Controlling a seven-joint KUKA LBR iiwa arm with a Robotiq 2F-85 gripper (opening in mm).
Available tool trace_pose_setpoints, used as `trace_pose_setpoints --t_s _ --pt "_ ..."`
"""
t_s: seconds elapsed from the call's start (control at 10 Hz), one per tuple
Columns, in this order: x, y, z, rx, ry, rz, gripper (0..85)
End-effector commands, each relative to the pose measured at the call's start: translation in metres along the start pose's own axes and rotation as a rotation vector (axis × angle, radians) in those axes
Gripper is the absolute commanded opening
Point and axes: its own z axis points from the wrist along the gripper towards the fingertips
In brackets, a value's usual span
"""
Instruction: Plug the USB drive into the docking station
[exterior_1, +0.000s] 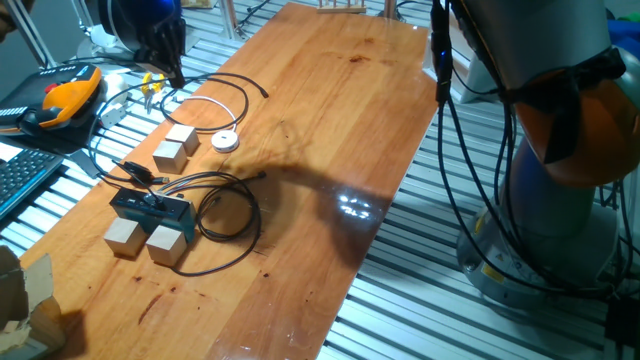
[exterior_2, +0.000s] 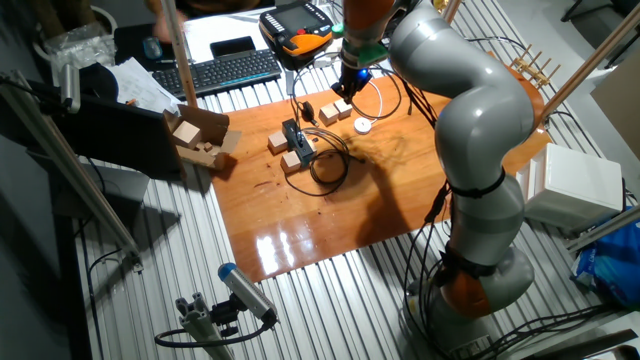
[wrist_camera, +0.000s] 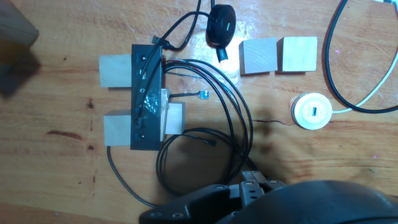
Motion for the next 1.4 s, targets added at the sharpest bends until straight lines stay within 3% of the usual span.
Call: trace_pose_setpoints --t_s 0.0,0.2,0.5,1.3 --pt "-0.0007 -0.0001 0.0003 -0.005 0.001 0.005 0.0" --pt "-0.0009 0.0003 0.0001 -0.018 0.003 0.005 0.0" --pt "-0.0010 -0.0003 0.0001 -0.007 0.002 0.005 0.0" --pt "-0.0007 -0.0002 0.0003 -0.010 0.012 0.006 0.0"
